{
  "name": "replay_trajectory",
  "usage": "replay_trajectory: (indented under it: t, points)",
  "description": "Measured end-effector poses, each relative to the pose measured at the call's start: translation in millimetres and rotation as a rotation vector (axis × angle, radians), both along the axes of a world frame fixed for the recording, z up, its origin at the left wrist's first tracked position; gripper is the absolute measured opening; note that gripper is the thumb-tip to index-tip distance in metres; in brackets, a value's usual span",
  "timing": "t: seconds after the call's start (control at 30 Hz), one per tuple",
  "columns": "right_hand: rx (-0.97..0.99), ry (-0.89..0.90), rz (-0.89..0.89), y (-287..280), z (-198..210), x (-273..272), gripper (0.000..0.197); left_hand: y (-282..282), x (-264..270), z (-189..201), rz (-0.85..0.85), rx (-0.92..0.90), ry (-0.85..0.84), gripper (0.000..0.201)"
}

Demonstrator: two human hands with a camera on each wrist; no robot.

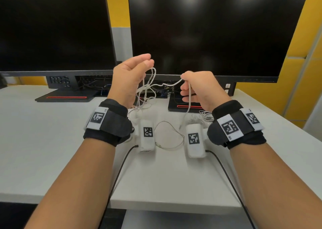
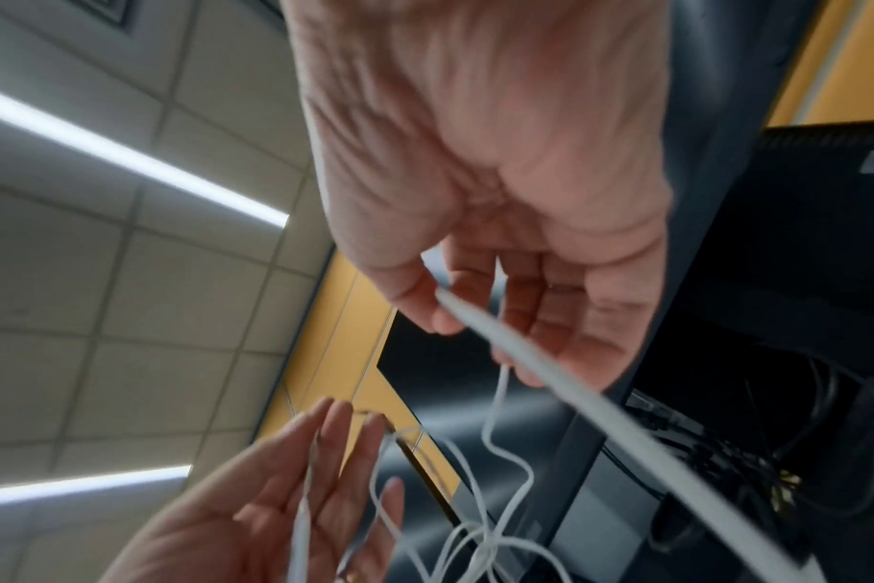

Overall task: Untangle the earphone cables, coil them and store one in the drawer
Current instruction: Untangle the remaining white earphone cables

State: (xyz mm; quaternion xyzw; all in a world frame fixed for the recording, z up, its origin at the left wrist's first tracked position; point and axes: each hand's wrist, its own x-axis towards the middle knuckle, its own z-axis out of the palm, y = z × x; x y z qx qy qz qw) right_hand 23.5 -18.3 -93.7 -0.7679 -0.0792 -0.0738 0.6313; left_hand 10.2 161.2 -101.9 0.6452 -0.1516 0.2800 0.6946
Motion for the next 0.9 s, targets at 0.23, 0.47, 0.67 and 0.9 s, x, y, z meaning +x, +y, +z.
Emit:
replay_trajectory:
  t: [0.23,0.47,0.67,0.9]
  points:
    - [-0.321,-0.237,-0.096,-2,-7,9,0.038,-4,-4,-2,-0.153,0.162,0.000,0.019]
    - [-0.327,-0.318,0.143,2,-11,6,0.016,-7,-3,-2,-0.226,0.156,-0.017,0.022]
    - [-0.040,-0.173,0.235,-1,-9,7,0.014,-7,1,1,0.148,0.428,0.221,0.034]
    - [0.006,-0.162,0.251,-3,-10,5,0.014,-16,-8,5,0.030,0.584,0.348,0.025]
